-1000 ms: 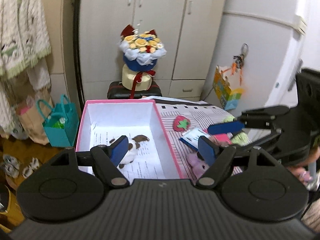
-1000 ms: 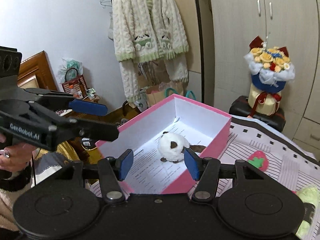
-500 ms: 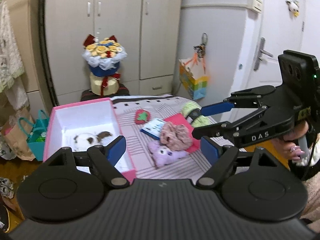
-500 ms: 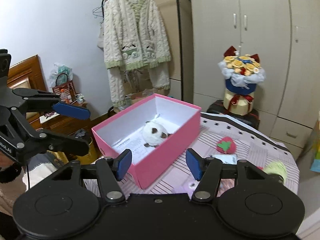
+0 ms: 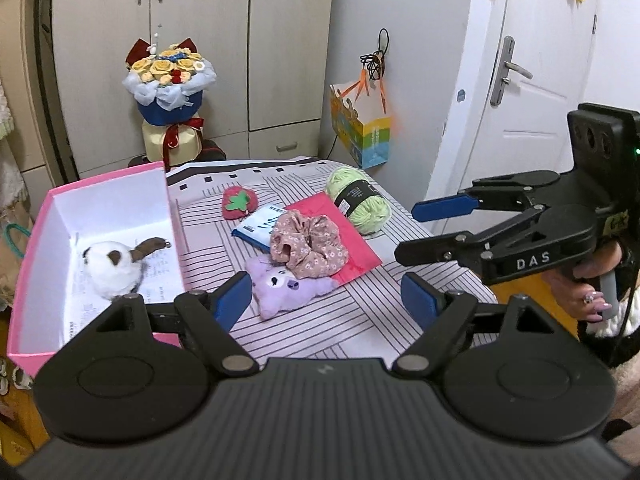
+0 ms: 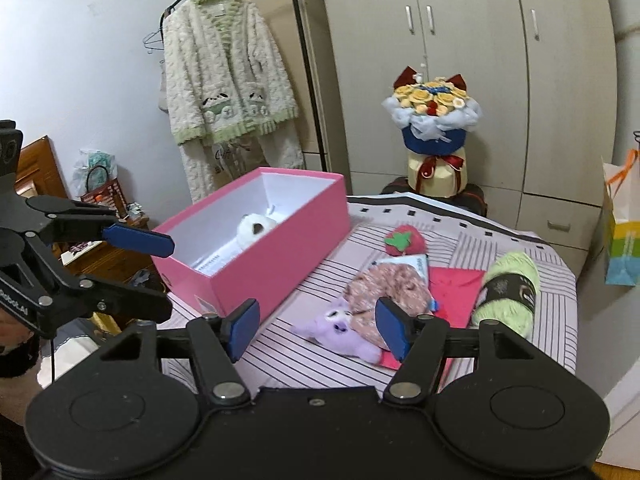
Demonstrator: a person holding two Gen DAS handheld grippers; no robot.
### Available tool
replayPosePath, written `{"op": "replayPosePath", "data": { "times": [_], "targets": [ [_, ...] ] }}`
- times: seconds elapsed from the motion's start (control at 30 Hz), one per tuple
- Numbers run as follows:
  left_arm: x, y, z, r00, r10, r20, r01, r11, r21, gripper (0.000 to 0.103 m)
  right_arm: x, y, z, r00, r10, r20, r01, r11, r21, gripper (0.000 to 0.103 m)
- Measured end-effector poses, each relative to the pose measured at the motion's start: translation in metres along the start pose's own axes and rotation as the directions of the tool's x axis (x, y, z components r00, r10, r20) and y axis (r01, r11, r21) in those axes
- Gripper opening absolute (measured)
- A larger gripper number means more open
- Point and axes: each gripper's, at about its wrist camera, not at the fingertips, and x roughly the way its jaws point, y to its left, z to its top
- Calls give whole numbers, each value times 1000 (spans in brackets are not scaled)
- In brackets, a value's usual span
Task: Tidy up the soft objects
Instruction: 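Withdraw the left tool from the box toward the lilac plush toy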
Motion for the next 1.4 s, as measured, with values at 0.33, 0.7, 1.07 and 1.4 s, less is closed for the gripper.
{"op": "replayPosePath", "data": {
  "times": [0.33, 0.7, 1.07, 1.4],
  "targets": [
    [59, 4, -3, 1000, -12, -3, 12, 999, -36, 81, 22, -34, -14, 997, -72, -6, 72, 997, 1, 71],
    [119, -2, -13, 999, 49, -18, -49, 999, 7, 81, 56, -64, -29, 994, -107, -17, 108, 994, 25, 73],
    [165, 4, -28, 988, 153, -14, -153, 988, 14, 82, 96, -78, -21, 999, -32, -44, 36, 994, 104, 79],
    [179, 14, -36, 985, 168, -27, -169, 984, -49, 88, 123, -82, -19, 996, -46, -72, 57, 987, 152, 86]
  ]
}}
